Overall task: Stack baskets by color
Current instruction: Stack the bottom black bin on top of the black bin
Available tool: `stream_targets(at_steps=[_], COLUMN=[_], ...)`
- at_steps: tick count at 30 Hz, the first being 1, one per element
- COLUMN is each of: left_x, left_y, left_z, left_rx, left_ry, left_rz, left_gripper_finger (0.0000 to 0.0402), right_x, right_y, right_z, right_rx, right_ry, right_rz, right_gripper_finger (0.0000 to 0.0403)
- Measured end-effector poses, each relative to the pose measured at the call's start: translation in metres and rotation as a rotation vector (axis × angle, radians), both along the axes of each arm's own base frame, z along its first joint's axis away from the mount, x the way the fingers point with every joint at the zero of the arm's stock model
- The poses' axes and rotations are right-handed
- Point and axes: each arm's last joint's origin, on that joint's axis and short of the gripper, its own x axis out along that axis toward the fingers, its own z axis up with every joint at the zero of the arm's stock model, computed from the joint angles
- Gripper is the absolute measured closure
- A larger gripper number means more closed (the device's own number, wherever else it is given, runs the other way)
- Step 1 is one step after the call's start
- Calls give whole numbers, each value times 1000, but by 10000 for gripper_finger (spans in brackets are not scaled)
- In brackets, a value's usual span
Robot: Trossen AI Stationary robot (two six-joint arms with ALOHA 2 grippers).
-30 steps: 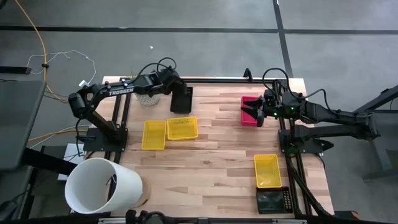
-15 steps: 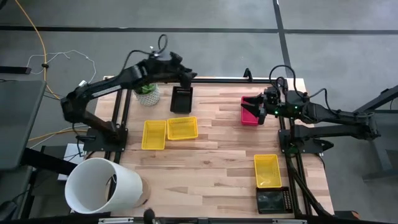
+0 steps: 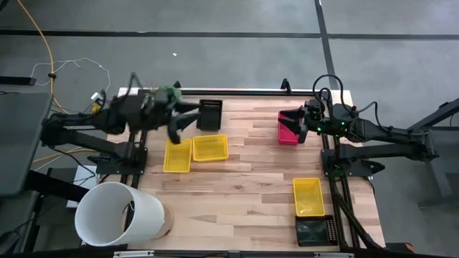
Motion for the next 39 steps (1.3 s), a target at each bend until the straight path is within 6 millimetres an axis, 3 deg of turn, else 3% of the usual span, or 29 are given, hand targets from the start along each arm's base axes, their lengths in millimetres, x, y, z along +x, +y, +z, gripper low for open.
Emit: stream_targets(at_steps=[5, 10, 30, 35, 39], left_x=[-20, -35, -41, -41, -41], left_y=[-18, -20, -19, -19, -19], left_z=[-39, -66, -66, -66, -66], left_rx=[5, -17, 15, 15, 15], left_ry=[-100, -93, -96, -96, -96], left_rz=[-82, 0, 14, 14, 14], left_gripper_finger=[241, 241, 241, 241, 241], right_x=[0, 1, 1, 4, 12], right_y=[1, 2, 3, 15, 36], right_z=[0, 0, 2, 9, 10], right_rx=[-1, -23, 24, 124, 225], right_ry=[0, 4, -24, -90, 21], right_rz=[21, 84, 106, 277, 453], right_gripper_finger=[218, 218, 218, 218, 218])
